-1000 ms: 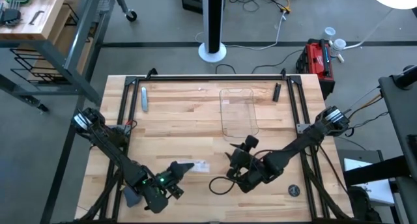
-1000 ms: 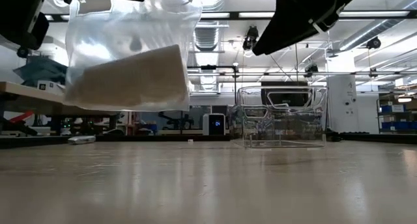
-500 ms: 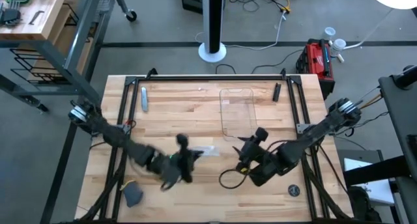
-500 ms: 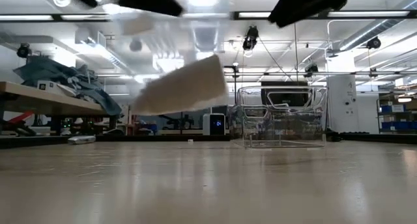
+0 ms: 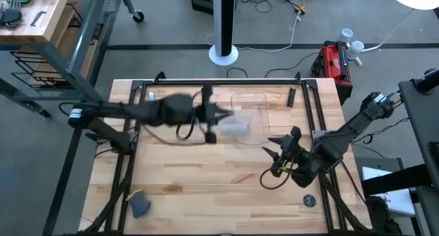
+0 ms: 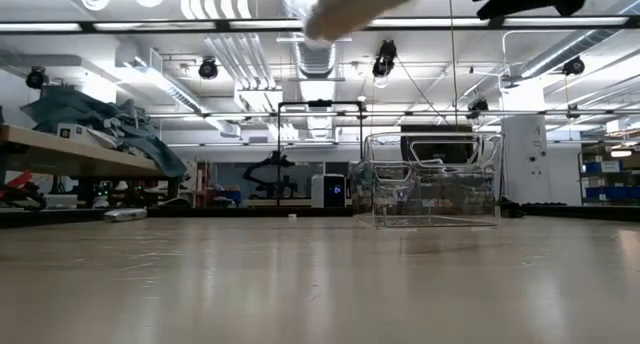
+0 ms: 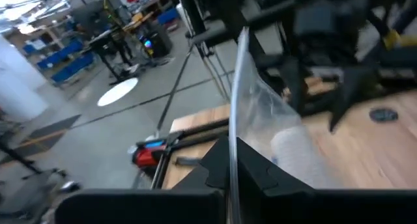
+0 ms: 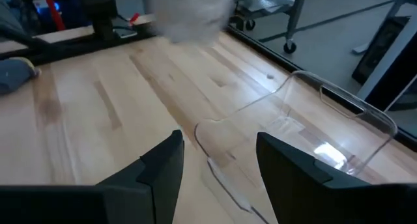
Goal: Roll bandage
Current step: Put the packaged bandage into the transparent bin
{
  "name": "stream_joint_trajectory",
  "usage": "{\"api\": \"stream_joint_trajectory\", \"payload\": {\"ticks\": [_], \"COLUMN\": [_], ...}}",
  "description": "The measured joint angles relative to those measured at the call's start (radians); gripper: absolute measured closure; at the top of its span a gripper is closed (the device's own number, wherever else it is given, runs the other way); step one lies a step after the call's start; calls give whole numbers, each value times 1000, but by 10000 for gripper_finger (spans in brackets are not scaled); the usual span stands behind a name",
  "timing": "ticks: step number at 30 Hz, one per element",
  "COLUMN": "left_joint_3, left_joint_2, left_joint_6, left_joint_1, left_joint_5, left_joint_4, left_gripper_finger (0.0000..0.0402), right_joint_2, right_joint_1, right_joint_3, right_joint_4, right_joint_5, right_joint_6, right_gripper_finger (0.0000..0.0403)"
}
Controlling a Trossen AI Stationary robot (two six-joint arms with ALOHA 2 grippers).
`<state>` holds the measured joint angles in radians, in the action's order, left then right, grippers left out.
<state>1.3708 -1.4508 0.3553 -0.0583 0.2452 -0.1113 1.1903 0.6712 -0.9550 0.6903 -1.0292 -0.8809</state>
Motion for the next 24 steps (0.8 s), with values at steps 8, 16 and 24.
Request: {"api": "stream_joint_trajectory", "payload": {"ticks": [8, 16, 24], "left_joint_3": [29, 77, 164], "left_joint_2": [-139, -304, -485], "left_joint_6": [-181, -306, -434], "left_joint_1": [256, 327, 330], "left_joint_5": [-370, -395, -392], "left_joint_4": [162, 218, 208], "left_gripper_finger": [401, 401, 401], "right_joint_2": [-52, -71, -112], "right_joint_1": [18, 21, 23], "right_joint_3": [58, 60, 60], "right_joint_4": [-1, 3, 7], "right_joint_5": [-36, -57, -83], "right_joint_6": [-63, -41, -26], "right_gripper_finger": [217, 217, 217]}}
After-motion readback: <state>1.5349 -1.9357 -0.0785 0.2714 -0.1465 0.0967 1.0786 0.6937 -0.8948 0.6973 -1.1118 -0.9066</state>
